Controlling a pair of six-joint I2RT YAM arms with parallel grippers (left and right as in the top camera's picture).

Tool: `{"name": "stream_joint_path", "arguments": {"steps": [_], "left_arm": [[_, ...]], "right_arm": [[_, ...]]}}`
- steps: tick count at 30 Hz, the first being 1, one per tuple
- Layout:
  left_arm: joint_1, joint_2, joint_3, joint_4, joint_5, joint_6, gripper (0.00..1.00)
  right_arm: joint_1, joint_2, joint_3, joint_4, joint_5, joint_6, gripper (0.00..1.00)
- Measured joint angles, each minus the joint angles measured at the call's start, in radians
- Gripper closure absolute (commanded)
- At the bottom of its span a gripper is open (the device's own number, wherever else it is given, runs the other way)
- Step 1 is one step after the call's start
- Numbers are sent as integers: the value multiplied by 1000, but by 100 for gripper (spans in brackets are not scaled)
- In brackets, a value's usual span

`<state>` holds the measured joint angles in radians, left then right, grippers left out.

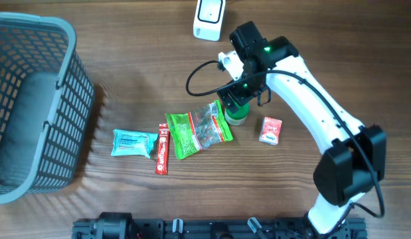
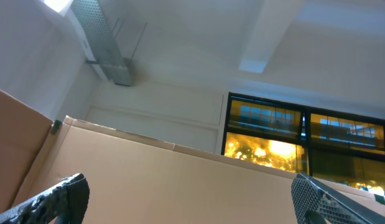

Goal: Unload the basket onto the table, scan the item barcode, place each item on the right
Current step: 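Lower the right gripper around the jar and close on it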

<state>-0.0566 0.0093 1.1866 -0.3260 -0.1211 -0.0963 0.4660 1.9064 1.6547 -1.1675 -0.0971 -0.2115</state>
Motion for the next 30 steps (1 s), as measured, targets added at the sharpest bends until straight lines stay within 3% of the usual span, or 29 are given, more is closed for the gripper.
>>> {"name": "stream_joint_path", "arguments": {"steps": [18,26,30], "left_arm": [[0,0,0,0,0,0,0],[0,0,0,0,0,0,0],[0,0,0,0,0,0,0]], "right_arm": [[77,167,-32,76,172,29,0],[77,218,-34,42,183,74,40],[76,218,-34,30,164,109,41]]}}
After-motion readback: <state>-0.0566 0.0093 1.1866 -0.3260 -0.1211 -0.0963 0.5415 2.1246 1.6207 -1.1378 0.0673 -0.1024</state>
